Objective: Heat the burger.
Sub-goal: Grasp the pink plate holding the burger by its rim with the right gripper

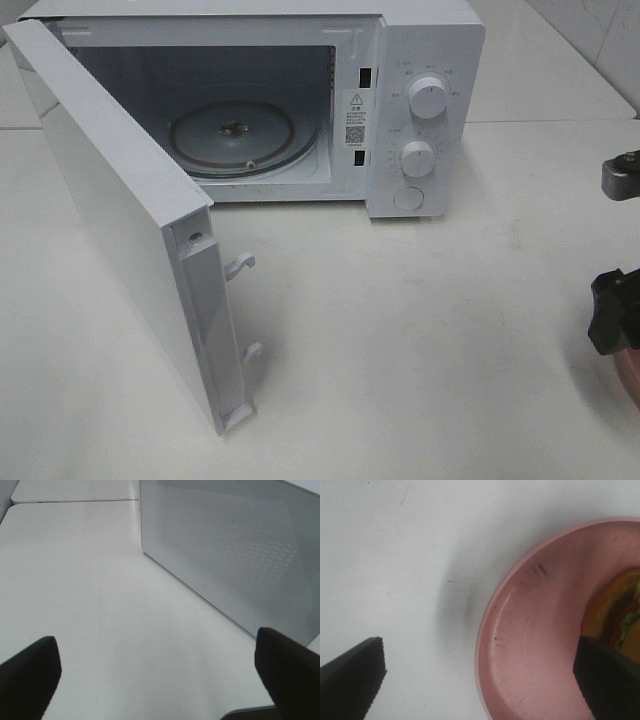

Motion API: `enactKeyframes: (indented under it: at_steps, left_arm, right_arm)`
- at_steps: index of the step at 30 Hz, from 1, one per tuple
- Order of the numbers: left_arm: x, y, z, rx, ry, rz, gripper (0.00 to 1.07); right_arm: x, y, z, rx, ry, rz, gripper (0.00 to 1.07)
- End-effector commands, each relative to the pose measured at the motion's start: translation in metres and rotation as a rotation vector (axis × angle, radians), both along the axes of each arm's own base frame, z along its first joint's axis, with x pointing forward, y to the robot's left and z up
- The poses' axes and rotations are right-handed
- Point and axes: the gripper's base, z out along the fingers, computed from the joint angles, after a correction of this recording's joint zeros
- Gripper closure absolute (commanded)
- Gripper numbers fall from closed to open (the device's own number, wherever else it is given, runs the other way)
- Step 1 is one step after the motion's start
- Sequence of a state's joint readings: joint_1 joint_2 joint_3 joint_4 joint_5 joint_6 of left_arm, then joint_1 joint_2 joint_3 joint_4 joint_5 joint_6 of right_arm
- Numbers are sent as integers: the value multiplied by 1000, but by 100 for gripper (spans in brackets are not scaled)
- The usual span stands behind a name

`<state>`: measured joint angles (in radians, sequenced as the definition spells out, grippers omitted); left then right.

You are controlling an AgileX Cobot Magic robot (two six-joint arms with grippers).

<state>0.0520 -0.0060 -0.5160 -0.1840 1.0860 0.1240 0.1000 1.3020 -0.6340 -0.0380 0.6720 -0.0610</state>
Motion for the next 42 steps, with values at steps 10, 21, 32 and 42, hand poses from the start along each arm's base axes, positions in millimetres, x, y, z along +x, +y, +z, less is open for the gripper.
enactKeyframes:
  at_steps: [10, 21, 32, 42]
  left_arm:
    - [-2, -1, 1, -11, -26, -2, 9]
    - [-2, -1, 1, -11, -26, -2, 9]
    - [-2, -1, 1, -11, -26, -2, 9]
    - [-2, -1, 1, -11, -26, -2, 9]
  right_arm:
    - [14, -3, -30, -39, 88, -50, 11]
    - [24, -10, -55, -35, 137, -95, 14]
    - [32, -10, -79, -42, 161, -79, 19]
    - [33, -10, -85, -46, 173, -77, 38]
